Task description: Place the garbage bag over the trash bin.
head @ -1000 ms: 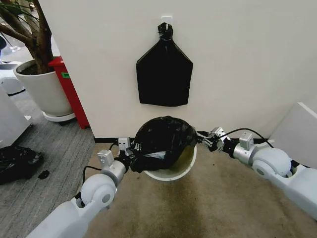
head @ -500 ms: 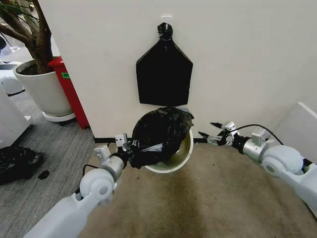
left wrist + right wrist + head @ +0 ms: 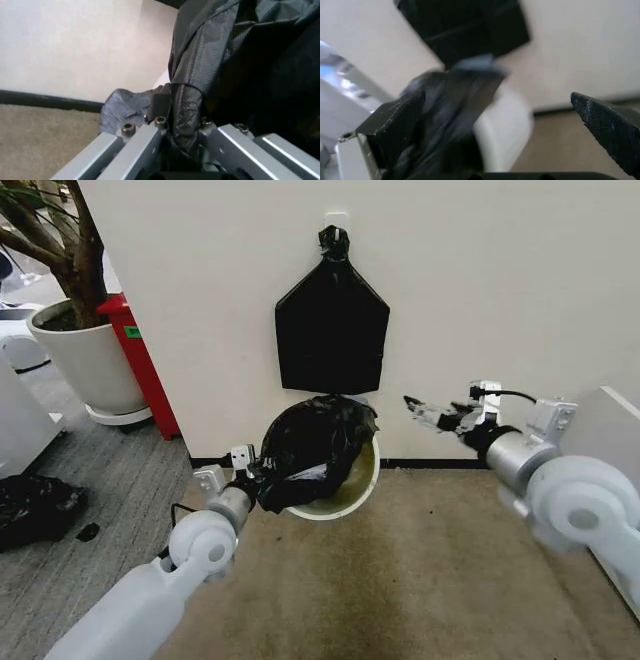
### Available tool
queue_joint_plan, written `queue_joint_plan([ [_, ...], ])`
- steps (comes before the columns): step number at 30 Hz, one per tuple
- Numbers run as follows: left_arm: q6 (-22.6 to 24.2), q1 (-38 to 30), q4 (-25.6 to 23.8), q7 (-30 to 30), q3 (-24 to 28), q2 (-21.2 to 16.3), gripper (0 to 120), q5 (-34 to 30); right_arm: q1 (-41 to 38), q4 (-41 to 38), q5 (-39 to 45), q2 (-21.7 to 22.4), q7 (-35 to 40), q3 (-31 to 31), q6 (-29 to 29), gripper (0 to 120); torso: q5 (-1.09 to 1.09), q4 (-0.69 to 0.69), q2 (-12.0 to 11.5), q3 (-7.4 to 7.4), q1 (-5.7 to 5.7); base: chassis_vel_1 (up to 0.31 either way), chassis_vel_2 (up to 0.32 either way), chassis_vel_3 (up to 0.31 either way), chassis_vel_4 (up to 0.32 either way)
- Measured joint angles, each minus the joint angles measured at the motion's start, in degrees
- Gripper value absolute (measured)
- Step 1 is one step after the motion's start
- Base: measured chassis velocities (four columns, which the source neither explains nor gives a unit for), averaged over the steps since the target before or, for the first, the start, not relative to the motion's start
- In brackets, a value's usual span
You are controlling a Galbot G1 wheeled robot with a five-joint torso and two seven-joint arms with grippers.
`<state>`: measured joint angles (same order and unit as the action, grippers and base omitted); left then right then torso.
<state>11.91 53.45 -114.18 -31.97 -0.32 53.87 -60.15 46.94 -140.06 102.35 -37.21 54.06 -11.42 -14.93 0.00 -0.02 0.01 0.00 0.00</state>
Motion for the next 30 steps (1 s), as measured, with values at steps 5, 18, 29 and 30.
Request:
queue_joint_plan([
  [5, -1.30, -1.54, 0.51, -2.13, 2.11, 0.38, 1, 3.36, -1.77, -2.03, 8.06, -5.52, 5.69, 4.03, 6.82, 100, -0.01, 0.03, 0.00, 0.00, 0.00, 0.000, 0.000, 0.000, 0.000],
  [18, -5.10, -4.09, 1.48, -1.86, 5.78, 0.61, 1, 11.20, -0.87, 0.24, 13.43, -16.05, 10.44, 7.33, 18.06, 100, -0.01, 0.02, 0.00, 0.00, 0.00, 0.000, 0.000, 0.000, 0.000],
  [29, -5.13, -5.52, 0.79, -1.54, 7.00, 0.67, 1, 11.98, -0.16, 2.48, 10.29, -19.09, 11.99, 9.40, 17.98, 96, 0.00, 0.01, 0.00, 0.00, 0.00, 0.000, 0.000, 0.000, 0.000],
  [30, -5.13, -5.55, 0.62, -1.52, 7.01, 0.57, 1, 11.93, -0.09, 2.53, 10.10, -19.16, 12.20, 9.50, 18.05, 93, 0.00, 0.01, 0.00, 0.00, 0.00, 0.000, 0.000, 0.000, 0.000],
])
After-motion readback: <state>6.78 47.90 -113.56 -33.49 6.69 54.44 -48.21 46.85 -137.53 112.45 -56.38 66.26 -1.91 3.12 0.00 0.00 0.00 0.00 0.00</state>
